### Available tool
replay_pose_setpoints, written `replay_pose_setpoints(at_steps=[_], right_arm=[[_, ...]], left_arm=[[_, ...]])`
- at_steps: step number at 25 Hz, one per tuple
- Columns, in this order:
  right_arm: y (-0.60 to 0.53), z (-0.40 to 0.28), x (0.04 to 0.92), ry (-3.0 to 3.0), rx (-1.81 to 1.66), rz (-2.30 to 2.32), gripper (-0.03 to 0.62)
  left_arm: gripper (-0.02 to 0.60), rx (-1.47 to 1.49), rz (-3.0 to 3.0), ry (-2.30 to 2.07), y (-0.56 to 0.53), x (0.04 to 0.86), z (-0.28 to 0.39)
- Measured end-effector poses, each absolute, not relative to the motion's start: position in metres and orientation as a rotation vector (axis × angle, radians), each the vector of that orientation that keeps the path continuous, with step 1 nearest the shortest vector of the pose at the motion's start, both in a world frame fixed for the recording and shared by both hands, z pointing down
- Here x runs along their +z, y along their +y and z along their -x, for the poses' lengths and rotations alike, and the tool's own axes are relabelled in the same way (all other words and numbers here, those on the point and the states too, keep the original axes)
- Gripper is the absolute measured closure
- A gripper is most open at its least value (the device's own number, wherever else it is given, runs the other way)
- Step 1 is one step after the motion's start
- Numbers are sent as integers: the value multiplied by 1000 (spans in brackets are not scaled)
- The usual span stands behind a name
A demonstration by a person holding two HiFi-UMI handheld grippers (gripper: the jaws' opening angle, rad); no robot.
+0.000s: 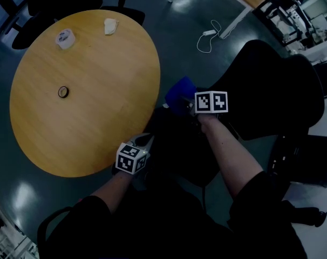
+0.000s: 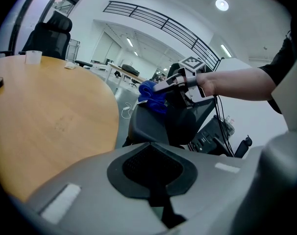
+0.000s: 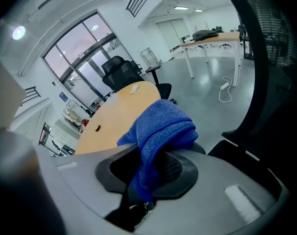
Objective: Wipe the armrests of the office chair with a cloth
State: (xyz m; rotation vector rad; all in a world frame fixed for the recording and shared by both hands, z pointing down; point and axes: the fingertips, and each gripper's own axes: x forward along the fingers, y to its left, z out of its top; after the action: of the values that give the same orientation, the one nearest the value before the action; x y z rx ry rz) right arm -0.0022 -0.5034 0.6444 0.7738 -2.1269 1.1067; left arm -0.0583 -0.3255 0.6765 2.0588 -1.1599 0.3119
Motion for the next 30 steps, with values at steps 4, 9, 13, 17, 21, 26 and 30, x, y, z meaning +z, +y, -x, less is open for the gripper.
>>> replay_pose_setpoints(at_steps=[4, 9, 13, 17, 21, 26, 30], right_arm=[[-471, 22, 645, -2139, 1140, -702, 507], [-429, 42, 645, -2157, 1189, -630, 507], [-400, 52, 645, -2160, 1215, -581, 507], [-379, 56, 643, -2162, 1238, -543, 507], [-363, 56, 637, -2195, 1300, -520, 507], [-360, 37, 613, -2321, 1381, -542, 507], [-377, -2, 594, -2383, 1416, -641, 507]], left_arm=[[569, 320, -2068, -1141, -326, 678, 59], [569, 320, -2085, -1135, -328, 679, 59], [569, 314, -2085, -1136, -329, 679, 60], [569, 315, -2088, -1137, -331, 678, 61], [569, 357, -2101, -1115, -329, 681, 59], [569, 383, -2117, -1092, -318, 682, 53], [569, 408, -2115, -1082, -315, 675, 46]])
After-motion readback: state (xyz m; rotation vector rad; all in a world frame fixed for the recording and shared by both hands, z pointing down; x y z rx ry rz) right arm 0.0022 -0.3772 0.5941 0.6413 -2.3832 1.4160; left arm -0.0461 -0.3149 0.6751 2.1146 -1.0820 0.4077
